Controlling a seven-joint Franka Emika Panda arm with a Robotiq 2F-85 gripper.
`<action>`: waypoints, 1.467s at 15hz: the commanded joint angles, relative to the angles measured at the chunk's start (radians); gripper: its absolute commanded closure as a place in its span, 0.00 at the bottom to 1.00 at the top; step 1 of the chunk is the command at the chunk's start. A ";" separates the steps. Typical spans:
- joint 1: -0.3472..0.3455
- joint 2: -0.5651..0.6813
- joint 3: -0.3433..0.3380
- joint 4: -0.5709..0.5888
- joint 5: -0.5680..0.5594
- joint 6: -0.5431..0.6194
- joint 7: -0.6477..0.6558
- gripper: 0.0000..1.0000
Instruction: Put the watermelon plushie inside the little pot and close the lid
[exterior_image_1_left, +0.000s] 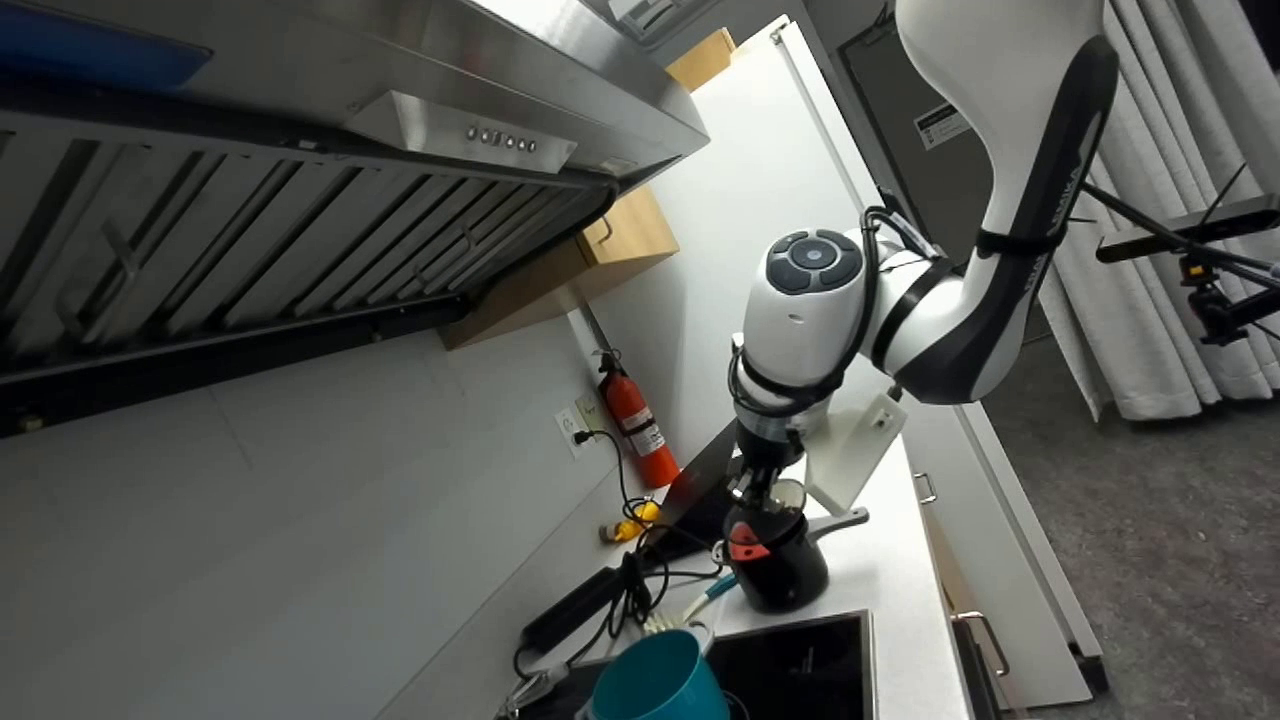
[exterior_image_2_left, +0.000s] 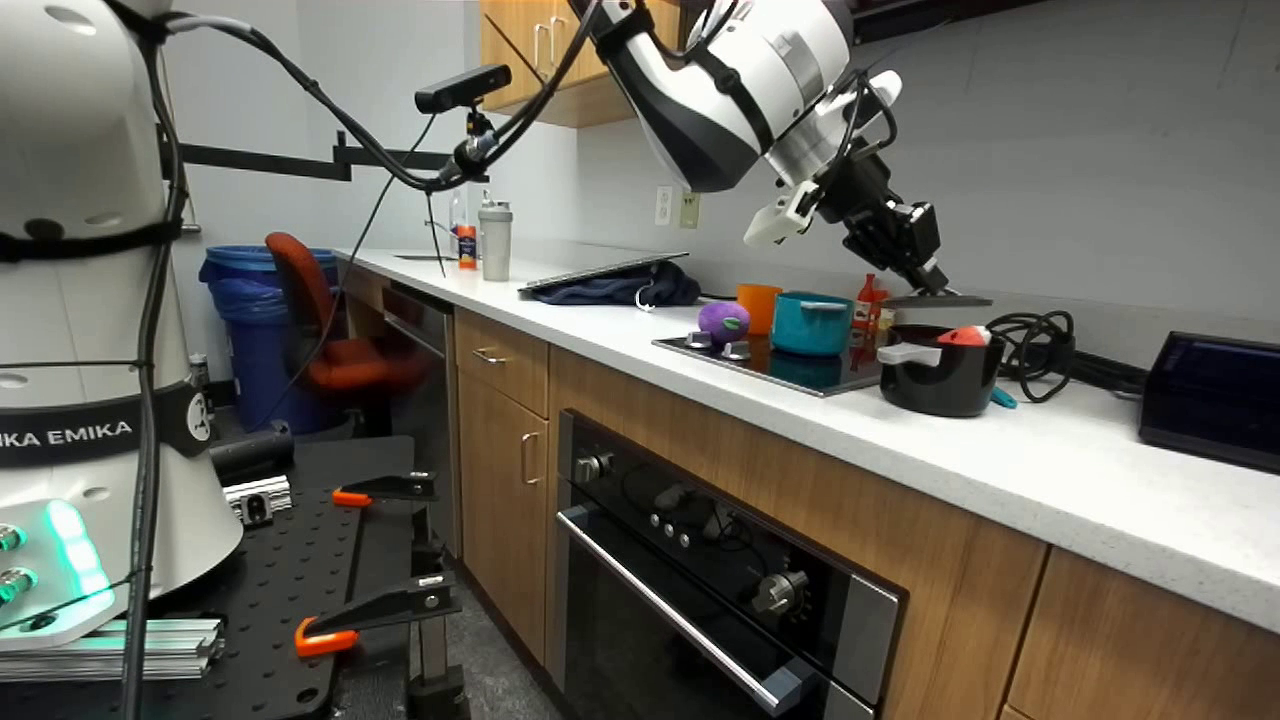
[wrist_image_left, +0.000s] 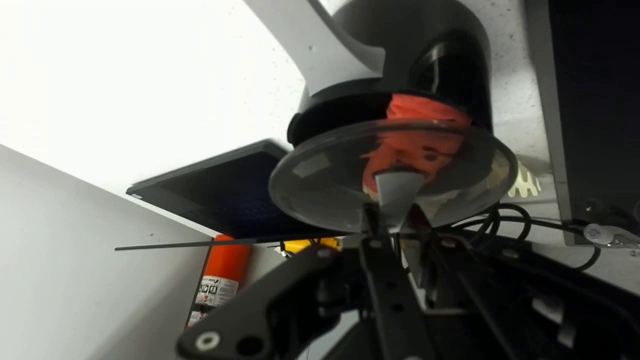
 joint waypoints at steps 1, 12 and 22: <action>0.005 0.007 -0.024 0.002 -0.061 0.052 0.073 0.96; -0.048 0.080 -0.027 0.046 -0.016 0.130 0.032 0.96; -0.095 0.148 0.014 0.127 0.041 0.146 -0.021 0.96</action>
